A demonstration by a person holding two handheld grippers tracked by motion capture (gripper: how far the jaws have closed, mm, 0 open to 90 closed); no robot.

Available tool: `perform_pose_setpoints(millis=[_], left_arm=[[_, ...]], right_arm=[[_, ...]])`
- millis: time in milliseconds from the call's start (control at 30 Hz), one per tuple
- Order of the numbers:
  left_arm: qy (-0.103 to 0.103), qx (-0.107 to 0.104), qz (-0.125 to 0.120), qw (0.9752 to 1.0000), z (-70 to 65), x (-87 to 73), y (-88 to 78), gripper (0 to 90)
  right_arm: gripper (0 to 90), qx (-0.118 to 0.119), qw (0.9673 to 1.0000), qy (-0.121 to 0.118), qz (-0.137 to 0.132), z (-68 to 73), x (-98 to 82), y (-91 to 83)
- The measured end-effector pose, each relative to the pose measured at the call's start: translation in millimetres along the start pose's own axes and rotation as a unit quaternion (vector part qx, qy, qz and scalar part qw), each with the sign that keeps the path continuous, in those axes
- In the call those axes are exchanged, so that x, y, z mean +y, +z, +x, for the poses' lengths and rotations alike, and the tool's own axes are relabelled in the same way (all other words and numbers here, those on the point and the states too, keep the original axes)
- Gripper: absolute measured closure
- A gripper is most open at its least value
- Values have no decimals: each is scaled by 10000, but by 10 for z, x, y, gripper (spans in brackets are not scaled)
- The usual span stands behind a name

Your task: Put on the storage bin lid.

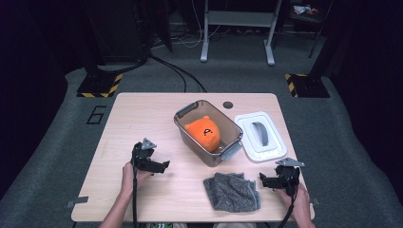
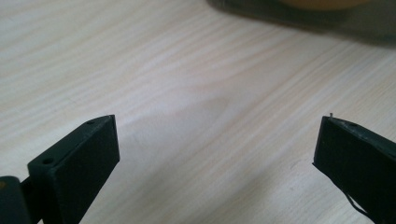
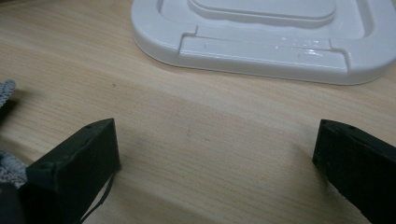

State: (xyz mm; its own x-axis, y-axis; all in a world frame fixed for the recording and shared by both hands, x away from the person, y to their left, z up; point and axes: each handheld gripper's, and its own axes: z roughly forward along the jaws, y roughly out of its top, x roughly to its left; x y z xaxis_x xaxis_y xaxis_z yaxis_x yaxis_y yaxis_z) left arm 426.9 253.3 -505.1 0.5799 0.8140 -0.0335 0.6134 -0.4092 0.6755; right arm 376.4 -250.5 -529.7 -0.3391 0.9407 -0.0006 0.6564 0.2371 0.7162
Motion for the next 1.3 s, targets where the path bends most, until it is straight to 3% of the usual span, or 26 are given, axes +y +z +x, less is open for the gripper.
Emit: perform_pose_setpoints(millis=[67,133,267,300,333,367,433,767,1067,1300], left_arm=[[-118,-44,32,9999,8,-33,43,0],[70,143,111,9998,-19,-59,88,0],[49,122,132,9998,-51,-102,151,0],[1,132,24,9999,-64,-114,159,0],[105,245,-20,9996,-75,-132,169,0],[160,220,-148,9995,-66,-167,165,0],[96,308,-269,9991,-74,-205,155,0],[151,215,-249,9993,-106,-211,150,0],[142,235,-268,9993,-112,-194,171,0],[75,250,-262,9993,-119,-183,177,0]], right_arm=[[0,-14,10000,13,0,3,-1,0],[0,14,10000,-27,1,-3,2,3],[0,36,10000,-42,9,-11,9,8],[0,14,10000,44,-6,7,16,17],[0,14,10000,-7,3,-2,18,18],[0,17,10000,-13,5,-1,20,21],[0,62,10000,-69,2,-9,26,28],[4,235,9994,-237,111,-61,50,24],[20,351,9991,-195,145,-124,313,-23],[40,373,9991,-145,103,-163,586,57]])
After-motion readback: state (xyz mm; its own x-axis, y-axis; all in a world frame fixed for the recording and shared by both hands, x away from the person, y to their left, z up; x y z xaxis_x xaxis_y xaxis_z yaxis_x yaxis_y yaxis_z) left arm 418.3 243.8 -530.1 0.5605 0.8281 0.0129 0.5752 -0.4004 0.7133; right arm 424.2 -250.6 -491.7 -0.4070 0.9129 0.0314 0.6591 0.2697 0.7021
